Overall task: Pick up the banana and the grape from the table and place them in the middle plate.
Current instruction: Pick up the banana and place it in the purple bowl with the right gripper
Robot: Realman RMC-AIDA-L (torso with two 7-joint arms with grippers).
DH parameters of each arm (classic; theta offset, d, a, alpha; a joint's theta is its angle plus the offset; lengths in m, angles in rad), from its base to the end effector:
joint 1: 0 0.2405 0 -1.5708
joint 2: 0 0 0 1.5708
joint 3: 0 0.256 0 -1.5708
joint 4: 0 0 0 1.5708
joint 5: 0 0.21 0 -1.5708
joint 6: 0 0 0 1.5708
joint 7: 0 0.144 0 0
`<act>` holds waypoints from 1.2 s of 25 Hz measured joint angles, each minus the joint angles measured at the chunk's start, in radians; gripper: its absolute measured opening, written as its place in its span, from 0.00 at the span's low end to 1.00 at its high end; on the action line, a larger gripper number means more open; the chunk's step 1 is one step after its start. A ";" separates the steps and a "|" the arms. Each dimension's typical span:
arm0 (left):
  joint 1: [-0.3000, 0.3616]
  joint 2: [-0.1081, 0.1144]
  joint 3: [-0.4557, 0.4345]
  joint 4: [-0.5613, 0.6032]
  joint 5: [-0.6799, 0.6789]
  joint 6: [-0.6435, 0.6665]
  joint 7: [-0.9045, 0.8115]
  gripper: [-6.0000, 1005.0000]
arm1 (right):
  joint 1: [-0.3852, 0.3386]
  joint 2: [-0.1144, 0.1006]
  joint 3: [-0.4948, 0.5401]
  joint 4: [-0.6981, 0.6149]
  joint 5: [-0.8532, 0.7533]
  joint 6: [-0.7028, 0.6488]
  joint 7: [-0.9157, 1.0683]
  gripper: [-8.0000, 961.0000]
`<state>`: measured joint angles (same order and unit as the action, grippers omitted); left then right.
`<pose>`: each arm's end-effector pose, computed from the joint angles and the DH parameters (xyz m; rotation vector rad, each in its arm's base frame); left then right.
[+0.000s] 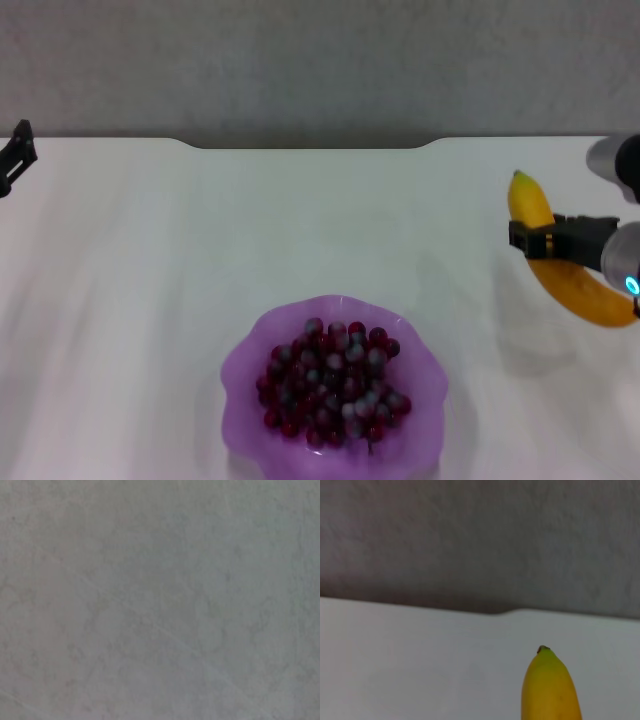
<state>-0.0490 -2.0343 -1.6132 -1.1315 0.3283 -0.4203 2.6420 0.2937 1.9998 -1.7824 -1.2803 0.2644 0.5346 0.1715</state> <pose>-0.2950 0.3481 0.0793 -1.6186 -0.5104 -0.5420 0.2490 0.3772 -0.0083 -1.8963 1.0171 0.1006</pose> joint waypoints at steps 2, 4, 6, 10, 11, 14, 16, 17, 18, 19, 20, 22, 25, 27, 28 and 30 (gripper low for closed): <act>0.000 0.000 0.004 -0.002 0.000 -0.001 -0.001 0.87 | -0.009 0.000 0.001 -0.051 -0.001 0.017 -0.026 0.54; 0.001 0.001 0.005 -0.006 0.000 -0.001 -0.002 0.87 | -0.011 0.000 -0.004 -0.083 0.000 0.032 -0.046 0.54; 0.003 0.001 0.009 -0.010 0.000 -0.001 -0.002 0.87 | -0.011 0.002 -0.019 -0.114 0.004 0.046 -0.067 0.54; 0.006 0.002 0.016 -0.015 0.000 0.000 -0.001 0.87 | 0.000 0.003 -0.075 -0.158 0.010 0.063 -0.085 0.55; 0.006 0.002 0.016 -0.016 0.000 0.000 -0.001 0.87 | 0.007 0.003 -0.094 -0.169 0.012 0.070 -0.087 0.55; 0.006 0.002 0.016 -0.016 0.000 0.000 0.000 0.87 | 0.038 0.002 -0.164 -0.187 0.017 0.083 -0.089 0.55; 0.006 0.002 0.016 -0.016 0.000 0.000 0.002 0.87 | 0.060 0.003 -0.203 -0.192 0.024 0.093 -0.090 0.55; 0.006 0.002 0.016 -0.016 0.002 0.000 0.003 0.87 | 0.072 0.003 -0.223 -0.195 0.029 0.098 -0.092 0.55; 0.006 0.002 0.016 -0.017 0.004 0.000 0.002 0.87 | 0.085 0.003 -0.246 -0.199 0.035 0.101 -0.094 0.55; 0.006 0.002 0.016 -0.019 0.008 0.000 0.001 0.87 | 0.094 0.003 -0.263 -0.201 0.041 0.103 -0.095 0.55; 0.006 0.002 0.016 -0.021 0.010 0.000 0.001 0.87 | 0.104 0.003 -0.275 -0.201 0.046 0.103 -0.096 0.55; 0.007 0.001 0.016 -0.025 0.012 0.001 0.000 0.87 | 0.127 0.002 -0.304 -0.201 0.062 0.105 -0.097 0.55; 0.009 0.000 0.016 -0.026 0.012 0.002 -0.001 0.87 | 0.158 0.003 -0.349 -0.196 0.074 0.105 -0.098 0.55; 0.008 0.000 0.016 -0.027 0.012 0.003 -0.001 0.87 | 0.174 0.004 -0.381 -0.194 0.075 0.105 -0.098 0.55; 0.007 0.000 0.016 -0.027 0.012 0.006 -0.001 0.87 | 0.179 0.005 -0.392 -0.194 0.077 0.105 -0.097 0.55; 0.003 0.000 0.016 -0.028 0.012 0.012 -0.001 0.87 | 0.188 0.005 -0.411 -0.194 0.092 0.103 -0.096 0.56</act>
<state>-0.0455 -2.0340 -1.5969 -1.1592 0.3406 -0.4079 2.6407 0.4818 2.0048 -2.1936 -1.4745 0.3568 0.6379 0.0753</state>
